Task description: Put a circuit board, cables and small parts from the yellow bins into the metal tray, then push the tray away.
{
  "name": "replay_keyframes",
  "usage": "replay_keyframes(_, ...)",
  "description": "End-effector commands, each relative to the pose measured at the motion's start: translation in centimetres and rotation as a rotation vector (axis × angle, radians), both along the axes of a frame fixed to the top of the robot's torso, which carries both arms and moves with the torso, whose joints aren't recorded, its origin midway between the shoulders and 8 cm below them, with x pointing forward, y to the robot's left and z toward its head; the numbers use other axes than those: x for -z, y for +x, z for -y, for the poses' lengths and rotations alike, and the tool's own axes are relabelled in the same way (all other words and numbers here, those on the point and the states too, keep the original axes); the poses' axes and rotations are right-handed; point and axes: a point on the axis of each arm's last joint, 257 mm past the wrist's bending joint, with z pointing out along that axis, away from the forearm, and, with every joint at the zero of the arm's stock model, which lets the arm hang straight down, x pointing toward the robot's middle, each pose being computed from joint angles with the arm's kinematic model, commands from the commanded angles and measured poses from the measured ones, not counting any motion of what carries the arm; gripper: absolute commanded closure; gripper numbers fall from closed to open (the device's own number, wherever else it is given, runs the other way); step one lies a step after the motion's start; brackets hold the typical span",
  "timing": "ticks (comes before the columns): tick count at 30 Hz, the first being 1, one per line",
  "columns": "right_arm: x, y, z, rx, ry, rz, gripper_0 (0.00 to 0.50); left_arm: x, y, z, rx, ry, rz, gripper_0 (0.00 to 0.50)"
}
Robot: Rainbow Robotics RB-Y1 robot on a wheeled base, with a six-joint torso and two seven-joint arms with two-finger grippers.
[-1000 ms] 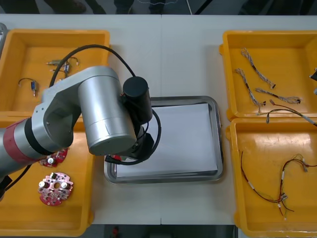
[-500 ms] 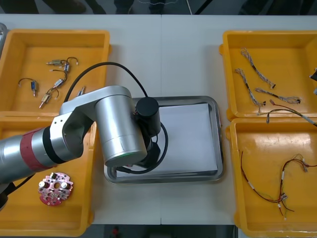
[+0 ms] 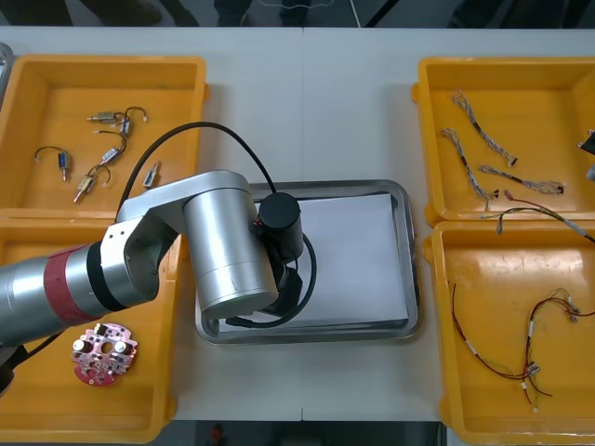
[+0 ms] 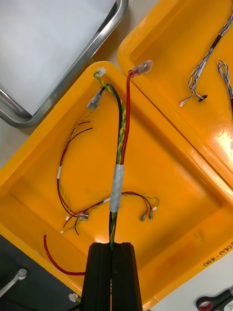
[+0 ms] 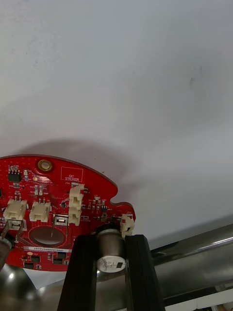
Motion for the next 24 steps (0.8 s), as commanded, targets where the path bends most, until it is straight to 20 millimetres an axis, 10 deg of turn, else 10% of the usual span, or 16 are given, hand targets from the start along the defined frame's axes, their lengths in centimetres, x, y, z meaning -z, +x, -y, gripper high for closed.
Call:
replay_keyframes(1, -0.7, 0.1, -0.1, 0.013, -0.010, 0.011, 0.500, -1.2, 0.4, 1.9, -0.019, -0.038, 0.036, 0.473)
replay_keyframes(7, -0.7, 0.1, 0.0, 0.015, -0.012, 0.013, 0.500, -1.3, 0.6, 2.0, -0.036, -0.045, 0.041, 0.013)
replay_keyframes(24, -0.5, -0.2, -1.3, -0.039, -0.014, -0.004, 0.500, -4.0, 1.2, 2.5, -0.063, -0.097, 0.066, 0.000)
